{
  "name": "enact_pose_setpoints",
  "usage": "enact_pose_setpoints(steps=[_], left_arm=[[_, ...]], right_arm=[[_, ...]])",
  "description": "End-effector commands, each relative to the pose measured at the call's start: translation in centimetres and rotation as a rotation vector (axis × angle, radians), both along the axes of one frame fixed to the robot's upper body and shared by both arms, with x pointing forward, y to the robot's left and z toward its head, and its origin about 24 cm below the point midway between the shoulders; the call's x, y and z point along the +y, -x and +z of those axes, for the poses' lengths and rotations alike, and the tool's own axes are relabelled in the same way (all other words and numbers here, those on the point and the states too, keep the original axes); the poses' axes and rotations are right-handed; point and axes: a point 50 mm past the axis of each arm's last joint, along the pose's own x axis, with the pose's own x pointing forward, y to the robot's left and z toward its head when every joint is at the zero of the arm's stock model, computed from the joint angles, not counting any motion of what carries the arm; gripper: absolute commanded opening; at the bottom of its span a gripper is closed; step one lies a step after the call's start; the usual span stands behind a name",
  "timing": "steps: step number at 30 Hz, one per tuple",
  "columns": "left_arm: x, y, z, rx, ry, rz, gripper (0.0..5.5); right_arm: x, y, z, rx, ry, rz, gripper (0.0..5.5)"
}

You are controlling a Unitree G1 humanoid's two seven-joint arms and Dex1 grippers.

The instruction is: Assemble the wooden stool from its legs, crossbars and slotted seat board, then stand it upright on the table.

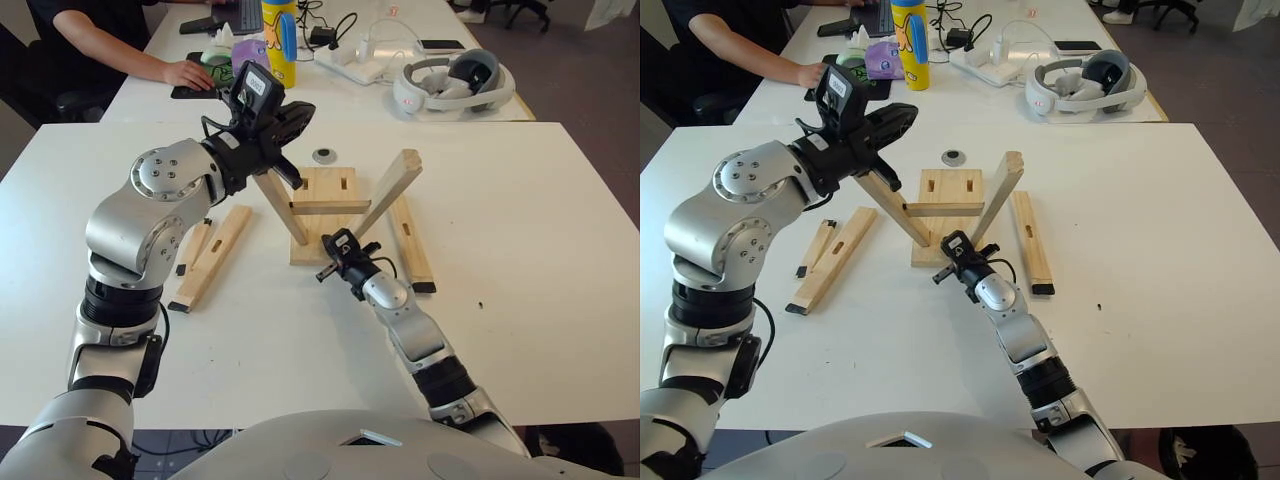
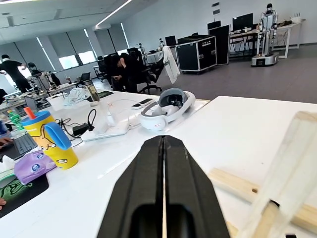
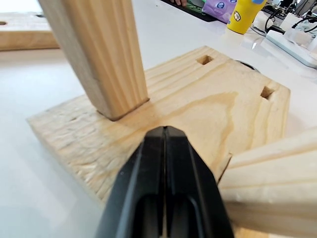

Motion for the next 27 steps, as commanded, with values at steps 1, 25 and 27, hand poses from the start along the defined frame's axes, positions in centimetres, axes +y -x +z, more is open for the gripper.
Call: enact_pose_setpoints(steps=[1,25,27], left_arm=[[0.7,0.1,4.4,-0.302,0.154,0.158,0.01],[4.1,10.8,-3.7,-0.063,0.203,0.445,0.01],[4.2,9.9,-3.2,-0.092,0.21,0.473,0.01]], right_arm=[[-1.2,2.1,-4.2,0.191,0.079,-0.036,0.0],[-11.1,6.9,12.9,-0.381,-0.168,-0.499,0.0],[-11.4,5.6,13.6,-0.422,-0.166,-0.546,0.0]])
